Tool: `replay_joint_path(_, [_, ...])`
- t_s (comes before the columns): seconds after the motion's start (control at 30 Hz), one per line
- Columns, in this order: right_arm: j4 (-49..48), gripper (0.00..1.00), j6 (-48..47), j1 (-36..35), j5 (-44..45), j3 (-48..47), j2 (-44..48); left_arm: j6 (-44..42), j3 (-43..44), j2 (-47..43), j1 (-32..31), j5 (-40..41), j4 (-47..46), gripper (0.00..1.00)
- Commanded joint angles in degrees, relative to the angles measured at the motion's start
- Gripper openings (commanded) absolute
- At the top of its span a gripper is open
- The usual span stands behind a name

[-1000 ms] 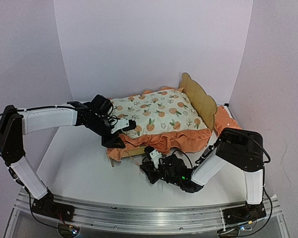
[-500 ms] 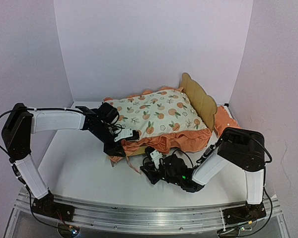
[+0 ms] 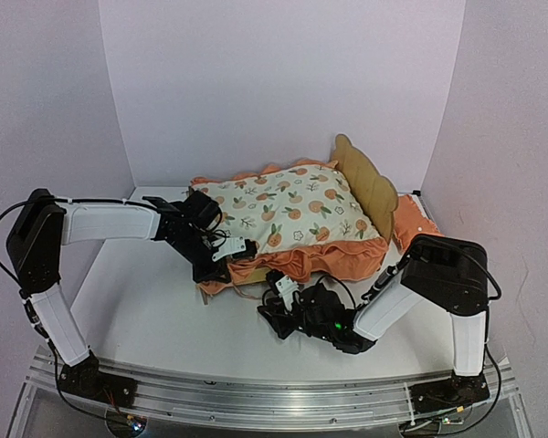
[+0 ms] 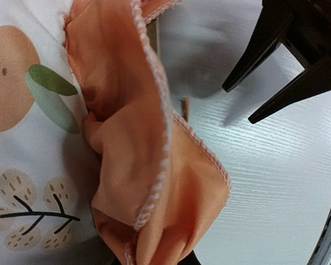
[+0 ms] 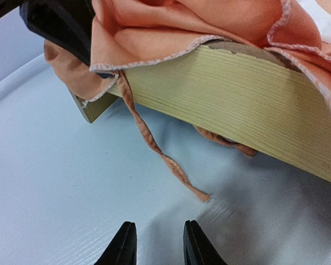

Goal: Set up the pet bed

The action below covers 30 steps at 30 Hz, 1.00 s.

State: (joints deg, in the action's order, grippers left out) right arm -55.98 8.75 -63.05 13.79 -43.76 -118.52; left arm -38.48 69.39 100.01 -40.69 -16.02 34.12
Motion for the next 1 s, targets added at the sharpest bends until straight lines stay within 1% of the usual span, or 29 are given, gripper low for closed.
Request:
replay_joint_path(0.0, [-0.73, 0.32, -4.81, -0.23, 2.70, -3.01, 0.92, 1.72, 6.16, 1.28, -0.01, -3.08, 8.51, 0.00])
replay_joint_path(0.1, [-0.80, 0.33, -8.05, -0.16, 4.62, -4.49, 0.58, 4.53, 12.15, 2.00, -0.01, -5.55, 13.33, 0.00])
replay_joint_path(0.17, [-0.98, 0.36, -11.27, -0.15, 6.20, -5.43, 0.49, 5.85, 15.81, 2.52, 0.00, -7.41, 16.45, 0.00])
replay_joint_path(0.23, [-1.06, 0.39, -13.42, -0.12, 6.92, -6.52, 0.16, 6.94, 18.56, 2.84, -0.01, -8.82, 19.07, 0.00])
replay_joint_path(0.33, [-1.35, 0.40, -16.12, -0.08, 8.59, -8.38, -1.04, 7.76, 21.70, 2.85, -0.01, -10.89, 21.02, 0.00])
replay_joint_path(0.53, [-2.52, 0.40, -18.24, 0.33, 10.46, -11.64, -4.01, 8.23, 24.10, 2.90, -0.01, -12.68, 21.78, 0.00])
replay_joint_path(0.87, [-3.94, 0.40, -16.46, 1.95, 11.80, -15.81, -8.65, 8.51, 24.09, 2.74, 0.00, -13.76, 21.63, 0.00])
replay_joint_path(0.9, [-3.96, 0.35, -16.29, 2.05, 11.63, -15.76, -8.68, 8.51, 23.96, 2.69, -0.01, -13.84, 21.57, 0.00])
replay_joint_path(0.93, [-3.97, 0.28, -16.14, 2.14, 11.32, -15.66, -8.62, 8.51, 23.82, 2.60, -0.01, -13.97, 21.50, 0.00])
replay_joint_path(0.97, [-3.97, 0.16, -15.94, 2.21, 10.88, -15.37, -8.47, 8.64, 23.67, 2.55, 0.00, -14.15, 21.34, 0.00])
